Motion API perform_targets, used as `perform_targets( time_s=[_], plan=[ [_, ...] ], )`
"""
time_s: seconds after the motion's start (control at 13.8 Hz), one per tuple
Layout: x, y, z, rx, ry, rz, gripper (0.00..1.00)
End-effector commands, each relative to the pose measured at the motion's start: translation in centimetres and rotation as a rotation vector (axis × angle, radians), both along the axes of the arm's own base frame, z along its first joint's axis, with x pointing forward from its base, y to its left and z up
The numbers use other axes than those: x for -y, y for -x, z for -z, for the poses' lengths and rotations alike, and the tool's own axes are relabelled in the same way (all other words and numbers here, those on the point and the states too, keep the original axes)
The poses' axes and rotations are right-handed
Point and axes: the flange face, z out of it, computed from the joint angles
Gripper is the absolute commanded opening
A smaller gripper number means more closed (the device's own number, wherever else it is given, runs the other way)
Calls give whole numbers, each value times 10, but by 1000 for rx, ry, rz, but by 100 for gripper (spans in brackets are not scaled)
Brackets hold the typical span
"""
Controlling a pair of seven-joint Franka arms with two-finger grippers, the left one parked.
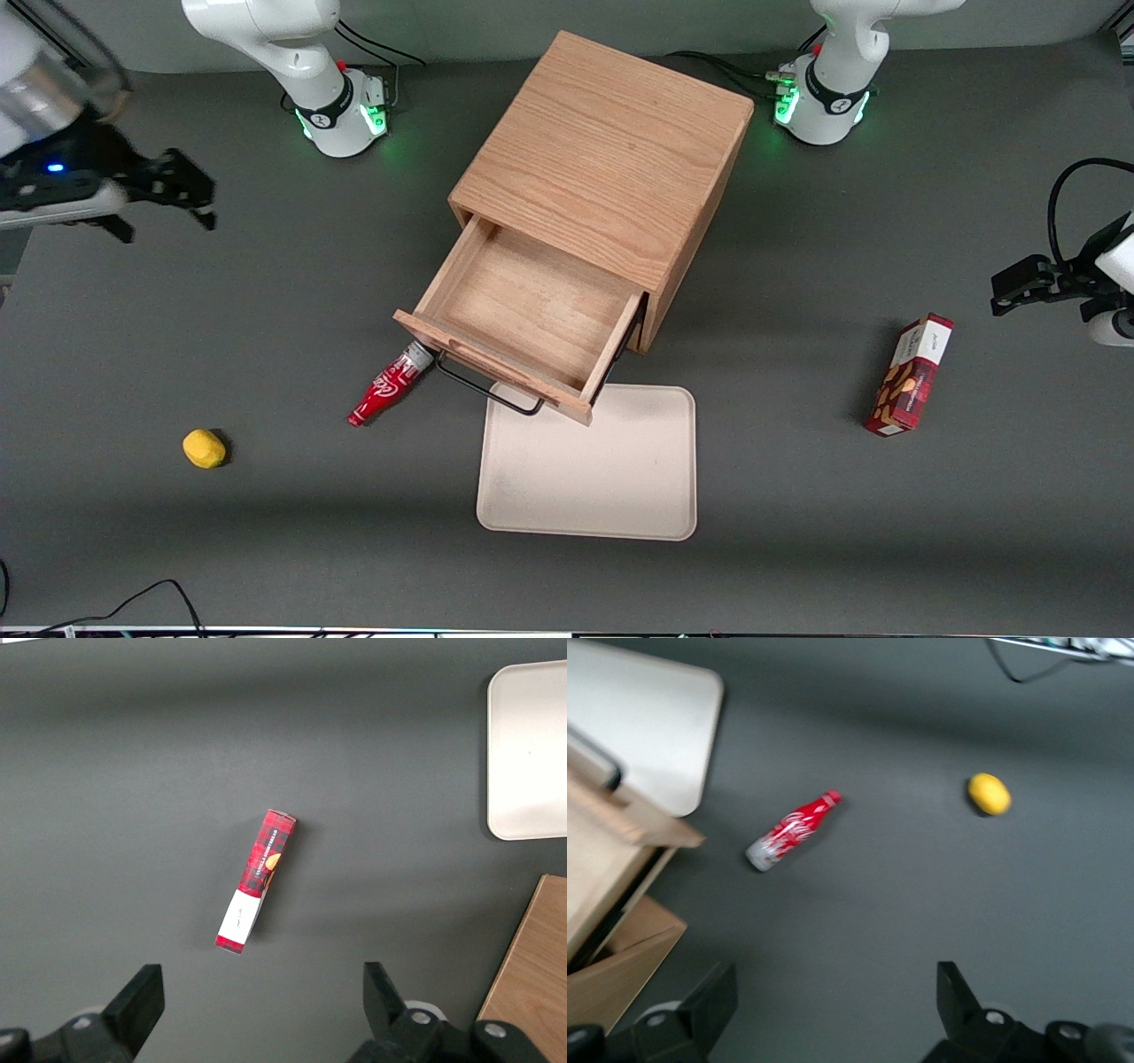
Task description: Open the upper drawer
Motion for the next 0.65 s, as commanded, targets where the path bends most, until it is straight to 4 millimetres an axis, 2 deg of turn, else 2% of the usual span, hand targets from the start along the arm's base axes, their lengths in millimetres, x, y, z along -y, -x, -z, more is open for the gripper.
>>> perform_targets(
  time_s=[0.0,0.14,0.29,0.58],
  plan=[
    [34,-20,-5,28,-2,112,100],
    [39,-25,-6,47,-19,128,100],
    [37,-29,-7,56,-70,115,100],
    [33,-45,-8,61,-61,104,100]
  ],
)
